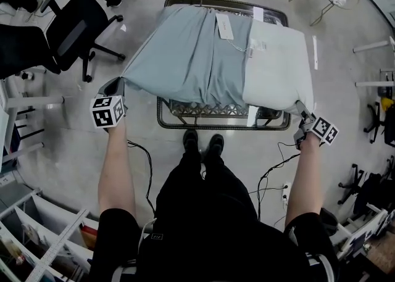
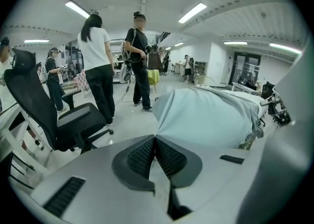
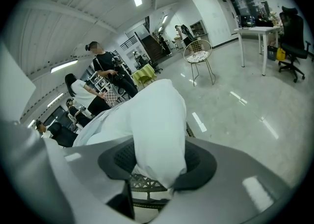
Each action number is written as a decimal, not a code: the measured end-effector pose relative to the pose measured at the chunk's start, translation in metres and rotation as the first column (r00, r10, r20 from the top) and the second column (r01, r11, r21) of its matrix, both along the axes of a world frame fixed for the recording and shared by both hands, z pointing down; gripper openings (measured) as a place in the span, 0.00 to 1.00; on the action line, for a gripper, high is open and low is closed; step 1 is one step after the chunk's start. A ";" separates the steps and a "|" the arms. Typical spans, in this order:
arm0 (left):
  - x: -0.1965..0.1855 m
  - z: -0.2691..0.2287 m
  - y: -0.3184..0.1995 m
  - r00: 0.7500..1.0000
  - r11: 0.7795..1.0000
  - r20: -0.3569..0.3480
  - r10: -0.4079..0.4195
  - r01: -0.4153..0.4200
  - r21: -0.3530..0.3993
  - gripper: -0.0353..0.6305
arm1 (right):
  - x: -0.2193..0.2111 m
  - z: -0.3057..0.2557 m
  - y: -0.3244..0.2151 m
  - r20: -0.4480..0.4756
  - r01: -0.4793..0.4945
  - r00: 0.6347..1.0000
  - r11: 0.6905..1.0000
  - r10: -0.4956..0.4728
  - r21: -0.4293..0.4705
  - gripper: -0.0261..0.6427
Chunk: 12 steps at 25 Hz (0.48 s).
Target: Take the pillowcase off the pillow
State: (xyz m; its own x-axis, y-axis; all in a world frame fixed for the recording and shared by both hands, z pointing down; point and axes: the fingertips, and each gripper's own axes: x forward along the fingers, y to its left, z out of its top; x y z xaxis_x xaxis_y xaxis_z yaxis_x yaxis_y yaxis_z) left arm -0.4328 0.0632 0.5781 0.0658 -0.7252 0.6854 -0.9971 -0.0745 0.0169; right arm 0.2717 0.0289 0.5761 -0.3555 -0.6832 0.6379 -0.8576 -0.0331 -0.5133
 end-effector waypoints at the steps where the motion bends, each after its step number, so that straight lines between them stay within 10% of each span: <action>1: 0.003 -0.006 -0.002 1.000 1.000 -0.007 0.008 -0.008 0.018 0.07 | -0.001 0.001 0.003 -0.001 0.002 1.000 1.000 -0.002 -0.004 0.35; 12: 0.090 -0.039 -0.006 0.969 0.963 0.002 0.248 -0.247 0.105 0.07 | 0.014 0.006 0.026 -0.175 -0.101 0.981 0.992 0.087 -0.077 0.59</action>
State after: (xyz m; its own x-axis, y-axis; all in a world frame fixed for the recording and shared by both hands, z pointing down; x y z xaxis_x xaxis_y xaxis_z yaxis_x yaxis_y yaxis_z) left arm -0.3428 0.0570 0.5389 0.2596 -0.7522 0.6056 -0.9471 -0.3208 0.0075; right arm 0.2856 0.0548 0.5822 -0.1729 -0.6489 0.7410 -0.9234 -0.1550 -0.3512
